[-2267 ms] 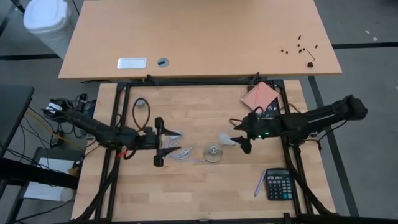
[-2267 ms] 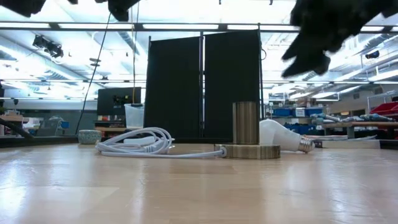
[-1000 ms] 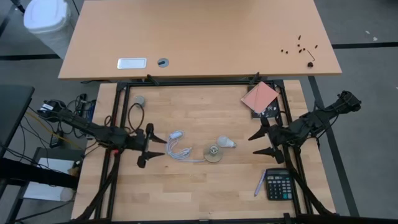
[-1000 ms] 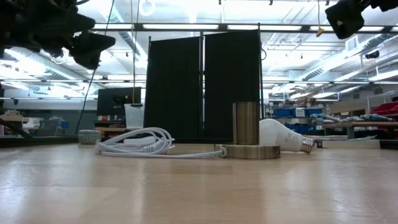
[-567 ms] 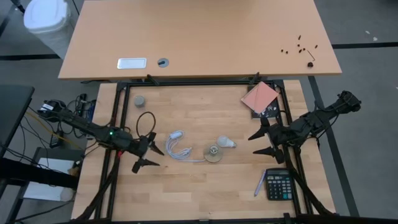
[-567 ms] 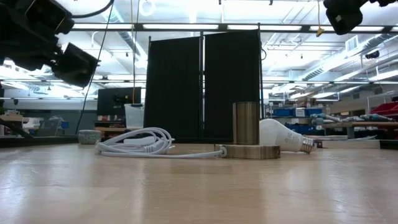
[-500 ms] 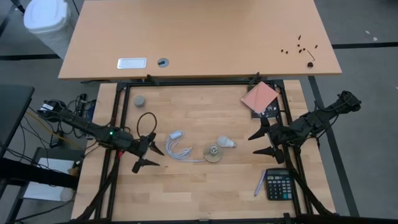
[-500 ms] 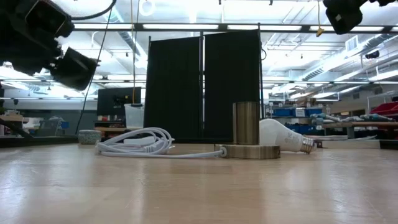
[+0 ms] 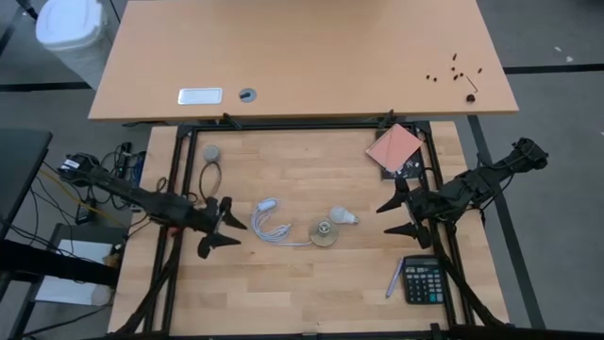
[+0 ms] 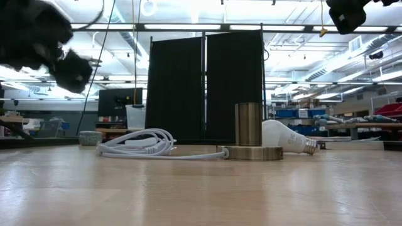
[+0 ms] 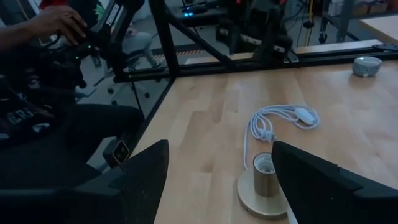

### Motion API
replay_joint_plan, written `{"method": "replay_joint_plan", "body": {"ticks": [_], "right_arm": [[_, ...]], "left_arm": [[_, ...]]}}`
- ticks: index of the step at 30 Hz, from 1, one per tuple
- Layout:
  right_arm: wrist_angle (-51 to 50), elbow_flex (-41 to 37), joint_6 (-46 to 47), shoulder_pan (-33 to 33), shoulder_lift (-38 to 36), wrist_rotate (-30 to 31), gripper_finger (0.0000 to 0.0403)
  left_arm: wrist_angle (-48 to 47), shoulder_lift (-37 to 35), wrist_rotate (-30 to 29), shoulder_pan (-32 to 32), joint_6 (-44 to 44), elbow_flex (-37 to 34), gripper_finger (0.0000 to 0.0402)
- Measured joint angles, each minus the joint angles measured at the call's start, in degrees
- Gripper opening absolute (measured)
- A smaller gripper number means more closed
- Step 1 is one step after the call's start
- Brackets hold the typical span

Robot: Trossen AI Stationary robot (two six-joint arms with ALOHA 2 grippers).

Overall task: Screw lightbulb
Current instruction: Return to Home Position

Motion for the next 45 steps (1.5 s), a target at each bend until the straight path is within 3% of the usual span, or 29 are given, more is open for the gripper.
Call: {"method": "replay_joint_plan", "body": {"ticks": [5, 8, 15, 18, 26, 28, 45], "right_arm": [[1.15, -0.02, 0.00, 0.02, 0.45, 0.00, 0.0294], [1.66, -0.02, 0.01, 0.00, 0.71, 0.00, 0.0293], [3.05, -0.02, 0.01, 0.00, 1.11, 0.00, 0.0295], [3.33, -0.02, 0.00, 0.00, 1.11, -0.01, 0.0293], [3.42, -0.02, 0.01, 0.00, 1.11, -0.01, 0.0295], [3.51, -0.01, -0.01, 0.00, 1.11, -0.02, 0.0293], [5.10, -0.02, 0.00, 0.02, 1.11, -0.02, 0.0295]], "left_arm": [[5.12, -0.15, 0.11, -0.20, -10.01, 0.51, 0.0242], [9.68, -0.25, 0.12, -0.20, -10.11, 0.01, 0.0242], [7.48, -0.79, 0.14, -0.20, -10.10, -0.03, 0.0242], [1.70, -2.70, 0.18, -0.08, -10.10, -0.03, 0.0242], [-25.05, -16.53, 0.18, -0.05, -10.08, -0.03, 0.0242], [-27.29, -18.20, 0.48, -0.05, -10.05, -0.01, 0.0242], [-9.46, -18.53, 0.22, -0.05, -10.06, -0.03, 0.0242]]}}
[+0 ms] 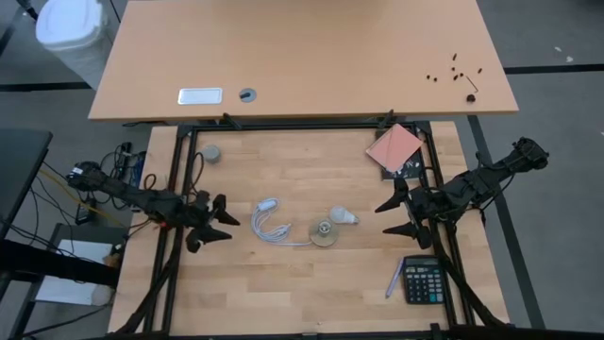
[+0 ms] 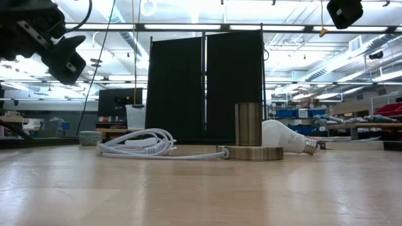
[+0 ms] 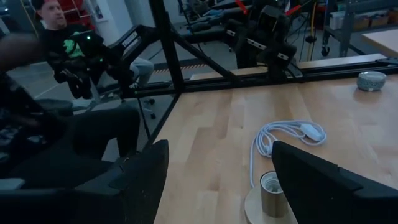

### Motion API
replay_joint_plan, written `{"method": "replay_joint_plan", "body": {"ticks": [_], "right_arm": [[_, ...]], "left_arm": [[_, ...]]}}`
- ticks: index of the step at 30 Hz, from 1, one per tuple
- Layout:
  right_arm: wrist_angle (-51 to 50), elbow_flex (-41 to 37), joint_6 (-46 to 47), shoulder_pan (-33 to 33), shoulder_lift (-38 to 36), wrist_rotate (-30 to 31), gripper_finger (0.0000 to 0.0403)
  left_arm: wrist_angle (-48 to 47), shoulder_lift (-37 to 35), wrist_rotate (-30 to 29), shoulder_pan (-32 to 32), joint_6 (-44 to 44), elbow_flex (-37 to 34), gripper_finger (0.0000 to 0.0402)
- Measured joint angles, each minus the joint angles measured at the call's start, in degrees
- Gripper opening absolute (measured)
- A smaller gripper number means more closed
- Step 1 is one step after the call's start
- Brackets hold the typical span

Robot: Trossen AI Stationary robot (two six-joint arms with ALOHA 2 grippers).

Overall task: Screw lightbulb
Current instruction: Return to Home Position

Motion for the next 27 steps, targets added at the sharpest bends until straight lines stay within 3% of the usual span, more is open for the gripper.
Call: {"method": "replay_joint_plan", "body": {"ticks": [10, 18, 20, 27], "right_arm": [[2.54, -2.65, 0.00, -0.02, -0.17, 0.00, 0.0295], [17.72, -12.89, -0.32, -0.02, 0.11, -0.22, 0.0293], [19.11, -14.73, -2.67, -0.02, -0.11, -0.37, 0.0295], [39.04, -23.71, -11.14, -0.02, -1.67, -5.01, 0.0293]], "left_arm": [[1.56, 0.00, -0.02, 0.00, -0.02, -0.02, 0.0242], [1.50, 0.00, -0.02, 0.00, -0.02, -0.02, 0.0242], [1.50, 0.00, -0.02, 0.00, -0.02, -0.02, 0.0242], [1.45, 0.02, -0.04, 0.00, -0.02, -0.02, 0.0242]]}}
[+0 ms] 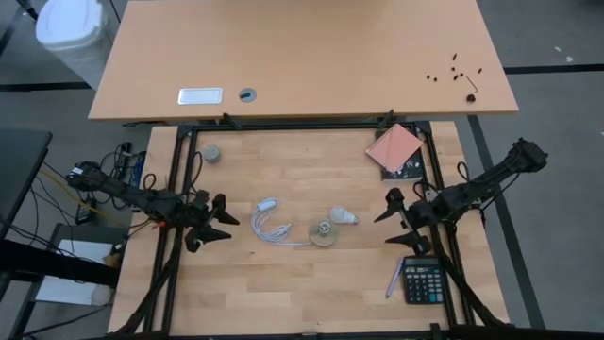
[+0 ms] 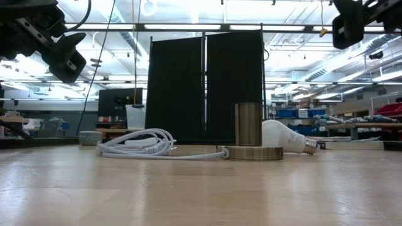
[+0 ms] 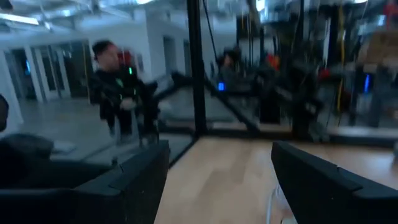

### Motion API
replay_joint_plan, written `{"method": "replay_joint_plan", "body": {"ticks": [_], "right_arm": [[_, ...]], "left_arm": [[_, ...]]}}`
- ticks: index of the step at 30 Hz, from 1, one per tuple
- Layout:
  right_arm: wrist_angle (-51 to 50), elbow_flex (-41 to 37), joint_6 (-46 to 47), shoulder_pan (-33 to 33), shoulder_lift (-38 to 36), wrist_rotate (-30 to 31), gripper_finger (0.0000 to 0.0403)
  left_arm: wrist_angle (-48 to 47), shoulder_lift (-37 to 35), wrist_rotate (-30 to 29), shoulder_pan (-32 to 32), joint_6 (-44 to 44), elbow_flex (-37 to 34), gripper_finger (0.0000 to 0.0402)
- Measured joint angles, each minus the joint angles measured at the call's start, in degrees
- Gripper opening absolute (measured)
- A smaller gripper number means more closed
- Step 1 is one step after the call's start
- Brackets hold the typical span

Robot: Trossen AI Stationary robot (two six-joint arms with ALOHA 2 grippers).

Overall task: Screw lightbulb
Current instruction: Return to Home Position

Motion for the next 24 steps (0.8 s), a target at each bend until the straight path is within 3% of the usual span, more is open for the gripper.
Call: {"method": "replay_joint_plan", "body": {"ticks": [4, 7, 24], "right_arm": [[8.53, -5.03, -3.62, 0.00, -2.88, -0.05, 0.0295], [9.35, -6.65, -4.26, 0.00, -5.26, -0.04, 0.0295], [-12.16, -6.61, -6.32, 0.15, -22.64, -3.28, 0.0294]], "left_arm": [[0.00, 0.00, 0.00, 0.00, 0.00, 0.00, 0.0242], [0.00, -0.02, 0.00, 0.00, 0.00, -0.02, 0.0242], [0.02, -0.02, 0.02, 0.00, 0.00, -0.02, 0.0242]]}}
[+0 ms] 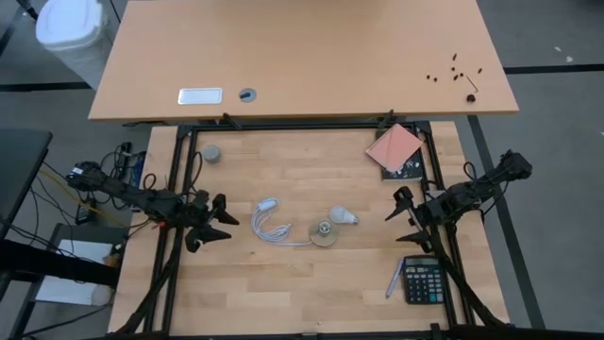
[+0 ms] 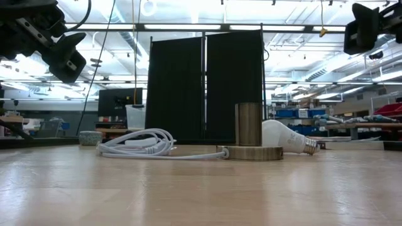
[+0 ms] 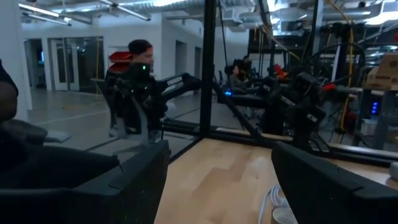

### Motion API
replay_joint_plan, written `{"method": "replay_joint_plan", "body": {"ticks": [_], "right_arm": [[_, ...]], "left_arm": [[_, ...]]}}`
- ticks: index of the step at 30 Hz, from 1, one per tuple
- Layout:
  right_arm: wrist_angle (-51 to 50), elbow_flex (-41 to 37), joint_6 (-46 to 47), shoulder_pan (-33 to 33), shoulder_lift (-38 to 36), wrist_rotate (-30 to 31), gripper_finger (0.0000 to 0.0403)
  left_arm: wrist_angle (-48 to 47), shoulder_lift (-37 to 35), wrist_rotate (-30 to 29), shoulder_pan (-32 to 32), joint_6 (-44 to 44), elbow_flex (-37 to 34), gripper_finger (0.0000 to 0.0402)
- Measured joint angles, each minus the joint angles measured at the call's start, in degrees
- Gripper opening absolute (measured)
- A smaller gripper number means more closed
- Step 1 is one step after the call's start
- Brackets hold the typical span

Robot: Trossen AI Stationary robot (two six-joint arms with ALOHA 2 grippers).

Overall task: Screw lightbulb
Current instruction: Return to Home Position

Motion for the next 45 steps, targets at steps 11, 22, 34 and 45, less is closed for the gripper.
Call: {"method": "replay_joint_plan", "body": {"ticks": [11, 22, 34, 45], "right_arm": [[-7.00, 0.00, -0.02, -0.69, -7.86, 0.35, 0.0294], [-6.36, 0.00, -0.07, -1.81, -7.83, 0.72, 0.0293], [-6.38, 0.00, -0.13, -1.81, -7.69, 0.81, 0.0293], [-6.38, 0.00, -0.15, -1.81, -7.69, 0.85, 0.0293]], "left_arm": [[0.02, 0.02, 0.00, 0.02, 0.00, 0.00, 0.0242], [0.12, 0.00, 0.00, 0.02, 0.00, 0.00, 0.0242], [0.06, 0.00, 0.00, 0.01, 0.00, 0.00, 0.0242], [0.00, 0.00, 0.00, 0.02, 0.00, 0.00, 0.0242]]}}
